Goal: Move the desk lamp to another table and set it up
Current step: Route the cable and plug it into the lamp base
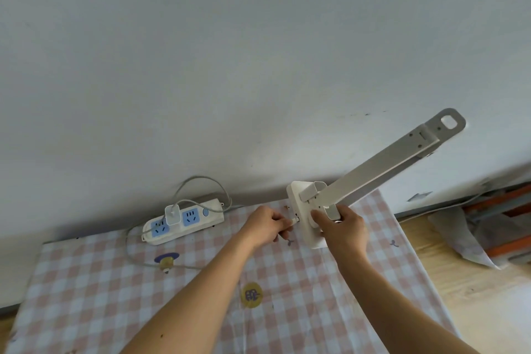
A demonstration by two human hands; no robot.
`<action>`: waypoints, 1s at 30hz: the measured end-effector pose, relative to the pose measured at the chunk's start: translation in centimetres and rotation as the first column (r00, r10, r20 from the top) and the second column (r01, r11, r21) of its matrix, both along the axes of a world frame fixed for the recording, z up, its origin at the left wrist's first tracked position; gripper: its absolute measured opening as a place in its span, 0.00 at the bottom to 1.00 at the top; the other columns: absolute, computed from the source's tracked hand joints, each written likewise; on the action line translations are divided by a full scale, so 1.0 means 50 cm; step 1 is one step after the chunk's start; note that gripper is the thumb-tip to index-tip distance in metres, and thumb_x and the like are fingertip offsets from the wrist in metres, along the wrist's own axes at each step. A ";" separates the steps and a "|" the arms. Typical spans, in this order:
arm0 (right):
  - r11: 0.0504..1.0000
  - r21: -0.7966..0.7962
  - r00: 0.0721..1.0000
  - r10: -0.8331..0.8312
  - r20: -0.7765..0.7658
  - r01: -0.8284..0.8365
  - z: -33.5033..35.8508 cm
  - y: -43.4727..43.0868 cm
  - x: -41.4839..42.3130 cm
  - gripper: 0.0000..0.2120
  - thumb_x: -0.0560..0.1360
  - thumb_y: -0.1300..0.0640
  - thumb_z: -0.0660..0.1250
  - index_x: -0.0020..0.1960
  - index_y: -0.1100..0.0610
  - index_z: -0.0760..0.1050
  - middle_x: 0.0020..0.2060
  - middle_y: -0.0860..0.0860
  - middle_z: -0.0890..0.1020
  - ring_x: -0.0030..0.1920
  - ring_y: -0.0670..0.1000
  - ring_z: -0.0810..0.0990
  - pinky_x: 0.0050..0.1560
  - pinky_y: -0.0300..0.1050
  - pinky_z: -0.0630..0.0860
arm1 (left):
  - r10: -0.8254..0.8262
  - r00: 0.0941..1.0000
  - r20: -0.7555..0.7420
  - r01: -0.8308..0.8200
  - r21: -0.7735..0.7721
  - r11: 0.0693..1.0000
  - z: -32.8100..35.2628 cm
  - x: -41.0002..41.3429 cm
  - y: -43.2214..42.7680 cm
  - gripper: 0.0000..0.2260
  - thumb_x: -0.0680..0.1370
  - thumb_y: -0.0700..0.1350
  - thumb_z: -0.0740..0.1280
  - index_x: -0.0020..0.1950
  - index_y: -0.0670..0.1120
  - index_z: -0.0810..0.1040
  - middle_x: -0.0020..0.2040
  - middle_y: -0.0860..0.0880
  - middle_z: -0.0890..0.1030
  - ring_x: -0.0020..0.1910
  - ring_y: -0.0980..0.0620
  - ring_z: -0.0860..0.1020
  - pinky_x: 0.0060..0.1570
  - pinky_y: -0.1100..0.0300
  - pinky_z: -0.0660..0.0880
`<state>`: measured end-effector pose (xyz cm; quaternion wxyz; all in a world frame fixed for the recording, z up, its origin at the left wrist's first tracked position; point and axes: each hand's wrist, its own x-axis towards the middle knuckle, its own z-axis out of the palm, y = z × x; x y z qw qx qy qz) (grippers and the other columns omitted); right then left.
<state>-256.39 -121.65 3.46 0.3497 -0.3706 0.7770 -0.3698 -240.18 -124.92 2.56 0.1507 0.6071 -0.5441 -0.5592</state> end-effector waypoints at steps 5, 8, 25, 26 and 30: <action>1.000 -0.013 0.999 0.011 -0.045 -0.012 0.000 0.005 0.009 0.07 0.67 0.51 0.73 0.42 0.50 0.78 0.31 0.44 0.80 0.39 0.49 0.80 0.33 0.41 0.70 | -0.056 0.990 0.131 0.064 -0.058 0.996 0.006 0.005 0.000 0.11 0.78 0.49 0.65 0.39 0.47 0.82 0.30 0.54 0.80 0.27 0.59 0.72 0.31 0.64 0.68; 0.999 -0.018 0.993 0.040 -0.107 -0.042 0.001 0.013 0.017 0.08 0.67 0.50 0.72 0.44 0.50 0.78 0.31 0.45 0.80 0.42 0.53 0.79 0.34 0.41 0.70 | -0.094 0.967 0.237 0.120 -0.097 0.988 0.007 0.001 -0.003 0.12 0.77 0.49 0.64 0.39 0.45 0.83 0.32 0.53 0.82 0.29 0.60 0.73 0.33 0.64 0.68; 0.997 -0.051 0.975 0.048 -0.218 -0.060 -0.001 0.052 0.034 0.17 0.68 0.48 0.71 0.56 0.48 0.78 0.37 0.44 0.80 0.42 0.49 0.78 0.43 0.47 0.77 | -0.168 0.896 0.412 0.225 -0.093 0.970 0.008 -0.019 0.007 0.15 0.77 0.48 0.63 0.31 0.48 0.80 0.32 0.51 0.81 0.31 0.54 0.76 0.36 0.60 0.72; 0.996 -0.058 0.973 0.048 -0.226 -0.063 -0.003 0.056 0.036 0.18 0.68 0.48 0.72 0.57 0.48 0.78 0.36 0.43 0.80 0.42 0.49 0.77 0.42 0.46 0.77 | -0.161 0.901 0.403 0.215 -0.092 0.972 0.007 -0.021 0.008 0.15 0.77 0.47 0.63 0.31 0.48 0.80 0.32 0.51 0.81 0.32 0.53 0.76 0.37 0.60 0.72; 0.998 -0.063 0.984 -0.008 -0.177 -0.004 -0.002 0.056 0.038 0.14 0.68 0.49 0.72 0.52 0.49 0.79 0.31 0.40 0.77 0.35 0.42 0.75 0.30 0.33 0.64 | -0.058 0.978 0.198 0.064 -0.024 0.998 -0.006 -0.013 0.018 0.13 0.79 0.46 0.62 0.40 0.44 0.83 0.31 0.54 0.80 0.33 0.57 0.76 0.39 0.61 0.73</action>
